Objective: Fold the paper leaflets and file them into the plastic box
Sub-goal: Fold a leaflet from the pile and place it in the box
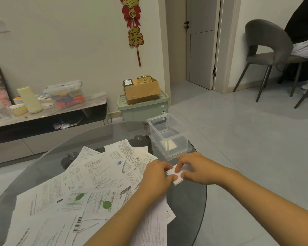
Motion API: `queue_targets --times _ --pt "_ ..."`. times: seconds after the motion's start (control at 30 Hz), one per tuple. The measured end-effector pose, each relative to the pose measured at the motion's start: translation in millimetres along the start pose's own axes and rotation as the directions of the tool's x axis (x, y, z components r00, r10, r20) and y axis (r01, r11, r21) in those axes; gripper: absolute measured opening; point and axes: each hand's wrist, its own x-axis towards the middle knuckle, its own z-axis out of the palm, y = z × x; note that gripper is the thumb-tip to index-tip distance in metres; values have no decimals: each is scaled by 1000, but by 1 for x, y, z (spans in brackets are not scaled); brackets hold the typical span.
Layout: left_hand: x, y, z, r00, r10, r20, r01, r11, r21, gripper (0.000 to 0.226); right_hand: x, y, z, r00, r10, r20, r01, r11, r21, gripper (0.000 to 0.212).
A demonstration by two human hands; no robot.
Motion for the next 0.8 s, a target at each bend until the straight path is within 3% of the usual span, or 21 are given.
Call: queue_targets --times 0.1,0.23,0.53,0.67,0.8 --pt "0 1 0 1000 -7 19 7 1000 -28 37 4 -2 5 997 77 8 -77 996 -33 41" --pt "0 4 0 997 -53 55 53 999 11 44 11 -7 3 998 58 39 -48 972 -229 57" --pt "-5 20 -15 952 -163 260 146 986 85 35 7 -16 1 990 88 108 -47 941 -336 48" --pt "-10 29 -15 961 -150 234 109 978 178 39 4 -20 1 992 69 104 -34 951 -308 43" --pt "-16 33 -16 971 -119 206 98 989 108 27 0 -20 0 992 105 67 -93 983 -158 35"
